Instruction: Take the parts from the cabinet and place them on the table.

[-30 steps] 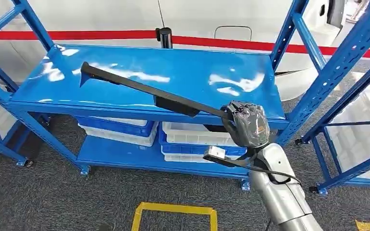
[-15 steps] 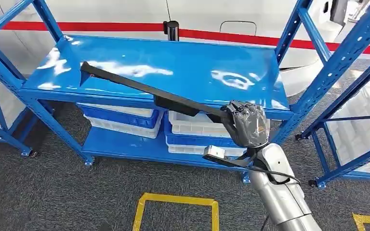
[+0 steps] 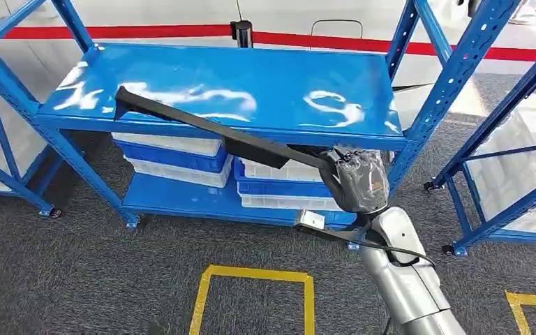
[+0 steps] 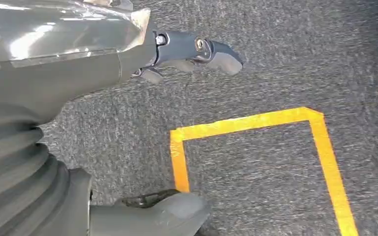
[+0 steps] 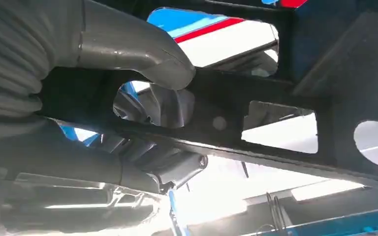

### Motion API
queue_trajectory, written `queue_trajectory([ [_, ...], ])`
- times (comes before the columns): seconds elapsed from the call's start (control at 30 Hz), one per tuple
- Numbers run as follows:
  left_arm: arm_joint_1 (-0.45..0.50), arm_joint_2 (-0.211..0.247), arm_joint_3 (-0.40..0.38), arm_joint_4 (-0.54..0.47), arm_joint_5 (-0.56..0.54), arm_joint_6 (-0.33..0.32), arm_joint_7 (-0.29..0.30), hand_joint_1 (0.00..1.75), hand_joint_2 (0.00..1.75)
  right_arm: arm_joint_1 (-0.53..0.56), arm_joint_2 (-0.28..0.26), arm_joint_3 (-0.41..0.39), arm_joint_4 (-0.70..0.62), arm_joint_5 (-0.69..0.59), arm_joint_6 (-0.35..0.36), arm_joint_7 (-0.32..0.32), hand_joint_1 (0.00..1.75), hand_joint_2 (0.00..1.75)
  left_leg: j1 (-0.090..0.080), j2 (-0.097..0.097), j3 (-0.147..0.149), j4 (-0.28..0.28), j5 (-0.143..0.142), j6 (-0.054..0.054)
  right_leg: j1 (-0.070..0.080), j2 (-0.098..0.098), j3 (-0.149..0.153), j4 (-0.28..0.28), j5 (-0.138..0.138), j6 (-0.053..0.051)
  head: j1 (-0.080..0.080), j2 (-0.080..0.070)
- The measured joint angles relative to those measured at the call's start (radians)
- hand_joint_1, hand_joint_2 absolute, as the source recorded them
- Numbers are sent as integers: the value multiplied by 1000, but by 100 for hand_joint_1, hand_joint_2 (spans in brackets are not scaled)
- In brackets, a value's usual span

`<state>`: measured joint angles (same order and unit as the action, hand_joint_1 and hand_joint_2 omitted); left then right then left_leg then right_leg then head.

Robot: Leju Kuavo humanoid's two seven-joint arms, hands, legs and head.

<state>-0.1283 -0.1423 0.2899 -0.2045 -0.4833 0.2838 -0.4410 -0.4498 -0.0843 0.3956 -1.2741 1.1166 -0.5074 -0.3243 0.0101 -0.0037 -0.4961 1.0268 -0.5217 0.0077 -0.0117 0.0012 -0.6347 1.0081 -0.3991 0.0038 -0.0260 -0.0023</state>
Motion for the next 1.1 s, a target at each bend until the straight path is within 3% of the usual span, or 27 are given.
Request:
queue_trajectory([
  [0.03, -2, 0, 0, 0, 0, 0, 0, 0, 175, -3, -1, -1, 0, 0, 0, 0, 169, 175, -2, 0, 14, -32, -7, 3, 1, -2, -1, 0, 8, 5, 3, 0],
  [0.13, -2, 0, 0, 0, -3, 0, 0, 0, 175, -1, 0, -1, -4, 6, 0, 3, 169, 175, -13, 1, -2, -30, 11, 24, -4, -6, -2, -15, 36, 29, 1, 0],
  [0.17, -2, 0, -1, 0, -5, 0, 0, 0, 175, -1, -3, -3, -5, 8, 0, 3, 169, 175, 1, 7, -15, -51, 36, 37, 2, -7, -11, -5, 30, 33, 1, 0],
  [0.23, -5, -1, -3, 0, -10, 0, -3, 0, 175, 1, -4, -7, -7, 10, 0, 3, 169, 175, -3, 11, -37, -53, 62, 49, 0, -3, -54, 77, -71, 16, 7, 0],
  [0.27, -5, -2, -6, 0, -12, -2, -5, 0, 175, 4, -6, -10, -8, 10, 0, 3, 169, 175, -4, 11, -55, -53, 75, 48, 0, -3, -71, 152, -127, 10, 8, 0],
  [0.3, -5, -3, -9, 0, -15, -2, -7, 0, 175, 6, -7, -13, -8, 11, 0, 3, 169, 175, -5, 11, -74, -51, 89, 46, 0, -3, -87, 236, -168, 11, 6, 0],
  [0.33, -5, -3, -10, 0, -18, -3, -8, 0, 175, 9, -7, -16, -8, 11, 1, 3, 169, 175, -5, 12, -91, -50, 102, 46, 0, -3, -93, 293, -174, 19, 8, 0],
  [0.37, -5, -5, -10, 0, -18, -4, -9, 0, 175, 11, -7, -17, -8, 11, 1, 3, 169, 175, -5, 13, -109, -49, 115, 44, 0, -3, -82, 314, -156, 31, 8, 0],
  [0.4, -5, -5, -10, 0, -18, -5, -9, 0, 175, 11, -7, -18, -8, 12, 1, 3, 169, 175, -5, 14, -125, -48, 127, 42, -1, -3, -52, 296, -125, 43, 8, 0],
  [0.43, -5, -6, -10, 0, -18, -4, -9, 0, 175, 10, -7, -19, -8, 11, 2, 3, 169, 175, -4, 14, -140, -46, 138, 38, -1, -4, -5, 241, -95, 51, 8, 0],
  [0.47, -5, -6, -10, 0, -18, -4, -9, 0, 175, 9, -8, -20, -9, 7, 3, 1, 169, 175, -4, 14, -154, -43, 148, 34, -2, -4, 61, 153, -82, 52, 8, 0],
  [0.5, -4, -6, -10, 0, -17, -1, -10, 0, 175, 7, -11, -21, -10, 0, 3, -3, 169, 175, -7, 13, -164, -37, 156, 27, -3, -4, 139, 45, -111, 42, 8, 0],
  [0.53, -4, -6, -10, 0, -16, 0, -12, 0, 175, 5, -11, -21, -10, -5, 3, -8, 169, 175, -11, 13, -172, -30, 164, 23, 6, -1, 189, -39, -140, 33, 8, 0],
  [0.63, 0, -6, -10, 0, -16, 1, -13, 0, 175, 5, -15, -23, -10, -12, 3, -13, 169, 175, -7, 13, -177, -35, 190, 7, 11, 1, 160, -32, -134, 14, 3, 0],
  [0.67, 3, -5, -10, 1, -16, 1, -13, 0, 175, 4, -16, -23, -9, -13, 3, -13, 169, 175, -3, 11, -183, -33, 192, 2, -7, -1, 154, -35, -122, -4, 3, 0],
  [0.7, 6, -4, -10, 1, -16, 2, -13, 0, 175, 4, -16, -23, -9, -13, 3, -13, 169, 175, -1, 9, -194, -9, 138, -5, -4, -3, 152, -34, -109, -13, 1, 0],
  [0.73, 7, -5, -10, 1, -16, 2, -13, 0, 175, 4, -16, -23, -9, -13, 3, -15, 169, 175, 2, 7, -209, 47, 66, -11, -4, -5, 138, -34, -96, -24, -2, 0],
  [0.77, 8, -5, -10, 1, -16, 2, -13, 0, 175, 4, -16, -23, -9, -13, 3, -15, 169, 175, 2, 6, -227, 121, 5, -17, -2, -5, 124, -32, -84, -26, -2, 0],
  [0.8, 7, -5, -10, 1, -16, 2, -13, 0, 175, 4, -16, -23, -9, -13, 3, -16, 169, 175, 3, 6, -244, 200, -38, -22, 0, -5, 111, -31, -73, -27, -2, 0],
  [0.83, 7, -5, -10, 1, -16, 2, -13, 0, 175, 5, -16, -23, -9, -13, 3, -16, 169, 175, 3, 6, -255, 267, -54, -24, 2, -5, 96, -29, -63, -26, -2, 0],
  [0.87, 8, -4, -10, 1, -16, 2, -13, 0, 175, 5, -17, -23, -9, -15, 3, -17, 169, 175, 3, 6, -249, 295, -40, -23, 3, -5, 81, -27, -54, -25, -2, 0],
  [0.9, 8, -4, -10, 1, -15, 2, -13, 0, 175, 5, -18, -23, -8, -19, 2, -19, 169, 175, 3, 6, -221, 278, -7, -20, 4, -5, 67, -23, -46, -22, -3, 0],
  [0.97, 7, -5, -10, 1, -13, 2, -14, 0, 175, 5, -18, -23, -8, -24, 2, -21, 169, 175, 1, 3, -109, 136, 46, -4, 9, -3, 45, -19, -30, -19, -3, 0],
  [1.0, 6, -4, -10, 1, -13, 2, -15, 0, 175, 4, -18, -23, -8, -26, 2, -21, 169, 175, -2, -1, -47, 54, 41, 8, 8, -3, 42, -19, -24, -17, -3, 0],
  [1.03, 5, 0, -10, 0, -13, 2, -16, 0, 175, 3, -19, -24, -8, -27, 2, -21, 169, 175, -8, -1, 1, -24, 13, 20, 15, -3, 36, -18, -17, -11, -1, 0],
  [1.07, 4, -1, -10, 0, -13, 2, -17, 0, 175, 3, -19, -24, -8, -27, 2, -21, 169, 175, -9, 1, 8, -42, 10, 19, 11, -5, 35, -19, -9, -1, 0, 0],
  [1.1, 5, -1, -10, 0, -14, 2, -19, 0, 175, 1, -20, -23, -8, -27, 2, -21, 169, 175, -16, 0, 1, -40, 16, 26, 6, -6, 33, -21, -1, 7, -3, 0],
])
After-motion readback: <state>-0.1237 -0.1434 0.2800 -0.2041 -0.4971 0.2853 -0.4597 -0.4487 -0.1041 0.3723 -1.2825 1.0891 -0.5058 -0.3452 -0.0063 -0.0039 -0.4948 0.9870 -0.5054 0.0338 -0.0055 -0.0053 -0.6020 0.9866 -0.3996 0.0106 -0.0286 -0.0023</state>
